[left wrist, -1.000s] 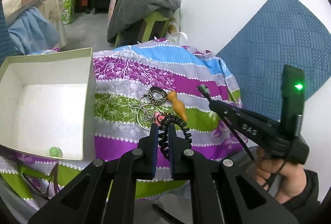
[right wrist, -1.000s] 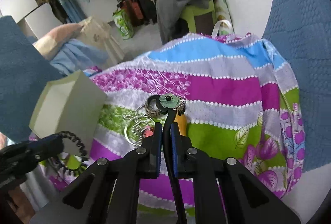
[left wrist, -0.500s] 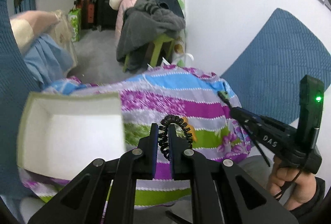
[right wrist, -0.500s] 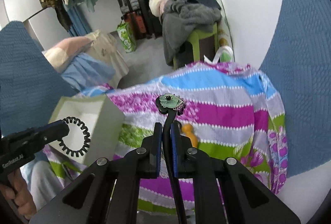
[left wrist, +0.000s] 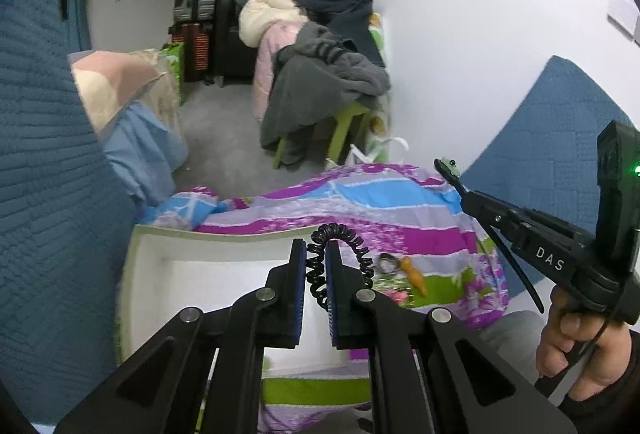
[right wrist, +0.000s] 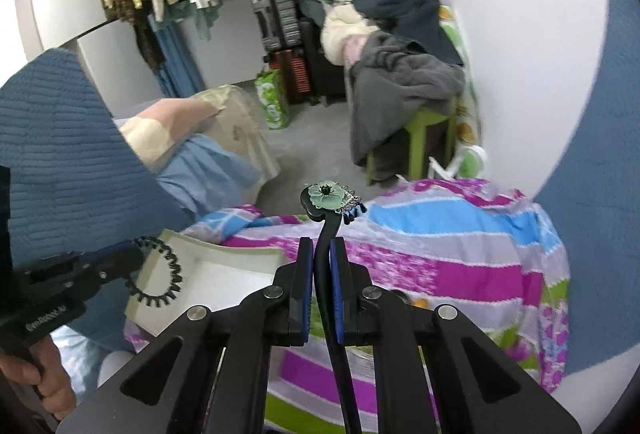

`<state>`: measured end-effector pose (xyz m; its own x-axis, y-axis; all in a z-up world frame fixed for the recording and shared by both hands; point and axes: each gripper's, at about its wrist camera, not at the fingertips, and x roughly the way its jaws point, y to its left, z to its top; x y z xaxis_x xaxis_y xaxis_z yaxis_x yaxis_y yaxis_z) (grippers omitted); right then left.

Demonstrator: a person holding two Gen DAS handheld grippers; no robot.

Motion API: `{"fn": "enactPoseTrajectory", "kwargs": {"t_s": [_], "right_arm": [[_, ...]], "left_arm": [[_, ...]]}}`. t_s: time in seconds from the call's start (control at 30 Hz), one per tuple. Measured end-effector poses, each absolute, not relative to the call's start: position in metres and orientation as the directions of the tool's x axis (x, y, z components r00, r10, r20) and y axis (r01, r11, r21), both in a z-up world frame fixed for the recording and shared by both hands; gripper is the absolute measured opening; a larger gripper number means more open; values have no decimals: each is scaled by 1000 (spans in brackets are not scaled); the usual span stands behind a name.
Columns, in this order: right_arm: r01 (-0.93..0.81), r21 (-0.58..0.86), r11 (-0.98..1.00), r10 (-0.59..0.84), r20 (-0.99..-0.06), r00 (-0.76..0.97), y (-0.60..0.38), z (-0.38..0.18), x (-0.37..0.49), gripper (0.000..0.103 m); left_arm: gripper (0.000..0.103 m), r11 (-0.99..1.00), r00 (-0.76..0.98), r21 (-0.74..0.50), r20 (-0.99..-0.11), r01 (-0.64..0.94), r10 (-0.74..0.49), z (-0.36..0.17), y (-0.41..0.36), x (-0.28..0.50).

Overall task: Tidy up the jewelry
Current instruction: 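Lower the bracelet into the white box and open the left tool while the right tool releases the keychain there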

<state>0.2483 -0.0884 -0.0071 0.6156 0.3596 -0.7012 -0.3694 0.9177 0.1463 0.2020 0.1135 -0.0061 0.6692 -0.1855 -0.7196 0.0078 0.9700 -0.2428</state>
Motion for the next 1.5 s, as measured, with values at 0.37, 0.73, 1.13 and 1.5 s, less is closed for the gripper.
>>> {"fn": "enactPoseTrajectory", "kwargs": {"t_s": [0.37, 0.73, 1.13, 1.5], "right_arm": [[-449, 118, 886, 373, -758, 535, -3, -70, 251, 7], [-448, 87, 890, 312, -832, 459, 33, -144, 253, 7], [-435, 133, 890, 333, -843, 423, 26, -148, 253, 12], [-463, 129, 877, 395, -742, 541, -5, -65, 239, 24]], "left_arm": [[8, 971, 619, -225, -774, -75, -132, -69, 175, 202], [8, 977, 540, -195, -834, -88, -118, -140, 189, 207], [10, 971, 553, -219, -822, -93, -132, -135, 195, 195], [63, 977, 650, -177, -757, -119, -58, -67, 171, 177]]}}
